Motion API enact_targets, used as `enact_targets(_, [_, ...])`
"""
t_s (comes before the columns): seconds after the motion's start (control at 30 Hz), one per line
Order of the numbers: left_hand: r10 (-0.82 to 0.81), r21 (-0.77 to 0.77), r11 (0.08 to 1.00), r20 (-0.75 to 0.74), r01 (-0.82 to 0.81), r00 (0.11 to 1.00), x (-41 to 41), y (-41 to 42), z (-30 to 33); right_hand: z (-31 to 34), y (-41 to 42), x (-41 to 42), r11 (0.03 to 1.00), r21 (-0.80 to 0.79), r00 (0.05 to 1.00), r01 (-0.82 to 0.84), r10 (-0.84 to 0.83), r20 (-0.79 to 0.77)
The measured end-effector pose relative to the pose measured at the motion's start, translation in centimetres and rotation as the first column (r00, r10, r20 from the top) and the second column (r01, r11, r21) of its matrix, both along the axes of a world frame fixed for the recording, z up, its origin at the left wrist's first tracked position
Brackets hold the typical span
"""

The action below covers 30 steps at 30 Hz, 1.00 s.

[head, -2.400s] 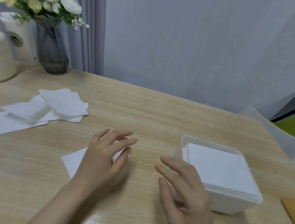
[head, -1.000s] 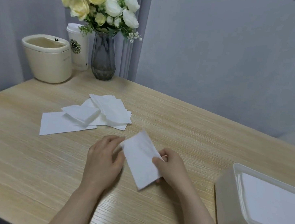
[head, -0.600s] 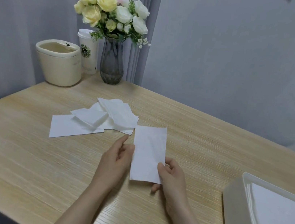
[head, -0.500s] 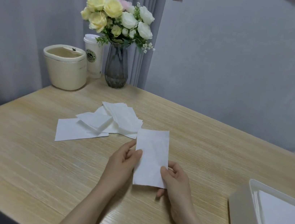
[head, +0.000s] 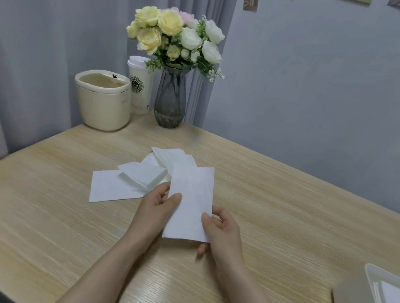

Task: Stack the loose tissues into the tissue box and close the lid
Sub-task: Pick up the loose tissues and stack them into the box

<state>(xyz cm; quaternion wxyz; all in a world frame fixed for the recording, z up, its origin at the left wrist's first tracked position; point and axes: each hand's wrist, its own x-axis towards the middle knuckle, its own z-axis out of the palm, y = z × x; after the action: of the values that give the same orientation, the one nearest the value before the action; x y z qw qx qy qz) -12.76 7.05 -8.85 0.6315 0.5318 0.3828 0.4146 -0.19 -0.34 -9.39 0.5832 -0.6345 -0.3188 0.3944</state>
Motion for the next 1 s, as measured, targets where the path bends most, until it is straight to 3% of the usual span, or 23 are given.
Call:
enact_targets(0.23, [0.054, 0.033, 0.998, 0.014, -0.054, 0.998, -1.6, 1.8, -0.1, -0.5, 2.6, -1.2, 0.999, 0.032, 1.000, -0.017, 0.017, 0.003])
enact_targets(0.37, [0.205, -0.016, 0.979, 0.078, -0.204, 0.976, -2.8, 2.4, -0.7, -1.3, 4.1, -1.4, 0.990, 0.118, 0.964, 0.078, -0.105, 0.243])
enact_targets(0.5, [0.307, -0.044, 0.952, 0.074, -0.304, 0.949, -3.5, 3.0, -1.2, -1.9, 6.1, -0.7, 0.992, 0.106, 0.751, 0.074, -0.126, 0.649])
enact_targets(0.6, [0.362, -0.063, 0.932, 0.061, -0.358, 0.930, -3.5, 3.4, -1.5, -2.2, 7.5, 0.0, 1.000, -0.001, 0.622, 0.018, -0.011, 0.783])
enact_targets(0.77, [0.411, -0.086, 0.910, 0.038, -0.407, 0.911, -3.3, 3.5, -1.6, -2.4, 8.7, 1.3, 0.995, -0.100, 0.524, -0.016, 0.093, 0.846])
enact_targets(1.0, [0.589, -0.068, 0.807, 0.021, -0.587, 0.808, -3.7, 4.2, -1.6, -2.0, 10.2, 1.1, 0.979, -0.149, 0.499, -0.140, 0.200, 0.844])
